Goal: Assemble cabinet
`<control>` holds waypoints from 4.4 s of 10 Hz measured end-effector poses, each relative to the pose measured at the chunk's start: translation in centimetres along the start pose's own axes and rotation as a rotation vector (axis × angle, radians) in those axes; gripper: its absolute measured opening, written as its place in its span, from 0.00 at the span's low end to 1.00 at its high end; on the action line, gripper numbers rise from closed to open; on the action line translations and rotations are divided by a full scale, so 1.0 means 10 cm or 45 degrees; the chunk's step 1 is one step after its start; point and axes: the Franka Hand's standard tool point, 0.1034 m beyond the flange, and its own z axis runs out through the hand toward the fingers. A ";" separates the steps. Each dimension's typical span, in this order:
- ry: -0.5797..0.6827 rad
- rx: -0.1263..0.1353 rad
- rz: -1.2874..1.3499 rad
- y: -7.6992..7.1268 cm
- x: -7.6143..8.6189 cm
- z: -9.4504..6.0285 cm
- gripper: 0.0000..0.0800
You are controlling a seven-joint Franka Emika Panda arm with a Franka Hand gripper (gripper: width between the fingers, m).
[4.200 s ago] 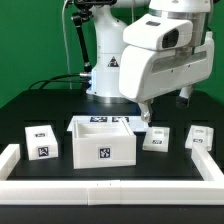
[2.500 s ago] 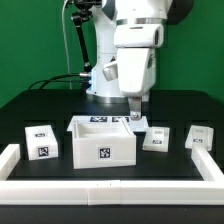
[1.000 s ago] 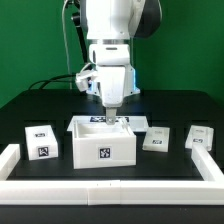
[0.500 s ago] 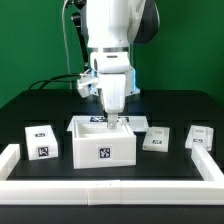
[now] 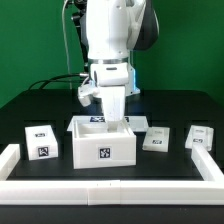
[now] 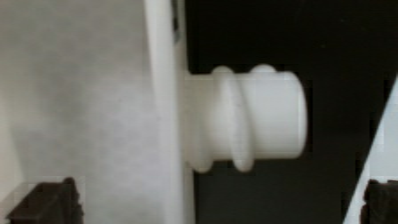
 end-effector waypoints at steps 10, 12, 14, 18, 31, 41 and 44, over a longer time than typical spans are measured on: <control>0.000 0.002 0.017 0.00 -0.01 0.01 0.04; 0.000 0.002 0.017 0.00 -0.01 0.01 0.04; -0.001 0.007 0.016 0.02 -0.01 0.01 0.04; 0.009 -0.028 0.083 0.50 0.16 0.01 0.04; 0.041 -0.032 0.161 1.12 1.02 0.03 0.04; 0.041 0.003 0.177 1.33 1.20 0.03 0.53; 0.037 -0.008 0.209 1.23 1.15 -0.01 0.91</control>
Offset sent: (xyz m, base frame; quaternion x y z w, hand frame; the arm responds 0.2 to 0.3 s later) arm 0.0000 0.0000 0.0000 0.0000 0.0000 0.0000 1.0000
